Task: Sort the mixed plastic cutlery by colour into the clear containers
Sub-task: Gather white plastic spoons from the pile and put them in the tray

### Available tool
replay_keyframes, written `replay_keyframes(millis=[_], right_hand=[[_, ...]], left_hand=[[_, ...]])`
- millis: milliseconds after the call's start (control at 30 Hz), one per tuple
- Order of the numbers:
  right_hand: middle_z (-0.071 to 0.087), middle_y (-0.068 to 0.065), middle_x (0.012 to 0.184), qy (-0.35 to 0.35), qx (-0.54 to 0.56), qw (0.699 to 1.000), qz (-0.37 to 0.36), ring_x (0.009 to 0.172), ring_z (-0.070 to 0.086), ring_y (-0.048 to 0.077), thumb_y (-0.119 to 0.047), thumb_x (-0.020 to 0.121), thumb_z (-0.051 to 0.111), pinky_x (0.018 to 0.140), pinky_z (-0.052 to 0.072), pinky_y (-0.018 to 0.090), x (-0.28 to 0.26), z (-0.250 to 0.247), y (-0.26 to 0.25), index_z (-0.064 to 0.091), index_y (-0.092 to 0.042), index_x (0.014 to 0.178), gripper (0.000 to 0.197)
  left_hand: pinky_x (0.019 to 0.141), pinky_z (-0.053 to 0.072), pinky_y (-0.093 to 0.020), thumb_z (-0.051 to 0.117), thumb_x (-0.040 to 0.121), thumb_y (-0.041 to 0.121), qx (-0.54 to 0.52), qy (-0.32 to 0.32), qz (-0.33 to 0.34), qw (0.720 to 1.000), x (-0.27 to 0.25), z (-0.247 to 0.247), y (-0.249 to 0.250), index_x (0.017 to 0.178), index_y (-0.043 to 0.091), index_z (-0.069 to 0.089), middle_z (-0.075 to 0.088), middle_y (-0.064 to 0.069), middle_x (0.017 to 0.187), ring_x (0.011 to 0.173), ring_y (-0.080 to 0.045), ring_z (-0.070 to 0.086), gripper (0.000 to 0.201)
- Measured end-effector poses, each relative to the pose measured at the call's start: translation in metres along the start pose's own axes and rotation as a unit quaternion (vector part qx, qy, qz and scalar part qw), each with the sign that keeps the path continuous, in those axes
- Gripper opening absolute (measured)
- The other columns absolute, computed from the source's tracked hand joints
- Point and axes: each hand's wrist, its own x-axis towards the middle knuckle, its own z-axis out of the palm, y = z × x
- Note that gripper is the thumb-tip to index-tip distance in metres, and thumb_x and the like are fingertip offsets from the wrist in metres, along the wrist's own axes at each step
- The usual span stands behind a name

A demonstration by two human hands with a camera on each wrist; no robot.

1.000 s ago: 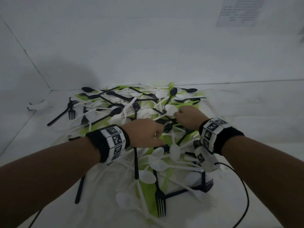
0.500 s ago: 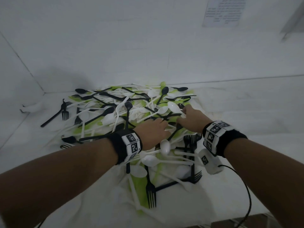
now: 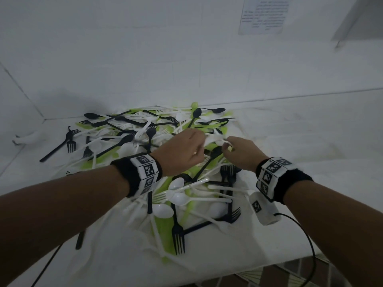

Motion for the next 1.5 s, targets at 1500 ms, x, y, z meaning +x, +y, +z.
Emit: replay_keyframes(millis=[1500], right_hand=[[0.067, -0.004, 0.088, -0.119, -0.031, 0.986, -0.114, 0.085, 0.065, 0.021, -0.031, 0.086, 0.073, 0.074, 0.056, 0.035, -0.001, 0.067, -0.08, 0.065, -0.026, 0.08, 0.011]], left_hand=[[0.069, 0.045, -0.033, 0.052, 0.105, 0.033, 0.045, -0.118, -0.157, 0.979, -0.129, -0.006, 0.005, 0.113, 0.018, 0.055, 0.043, 0.01, 0.099, 0.083, -0.015, 0.053, 0.018]])
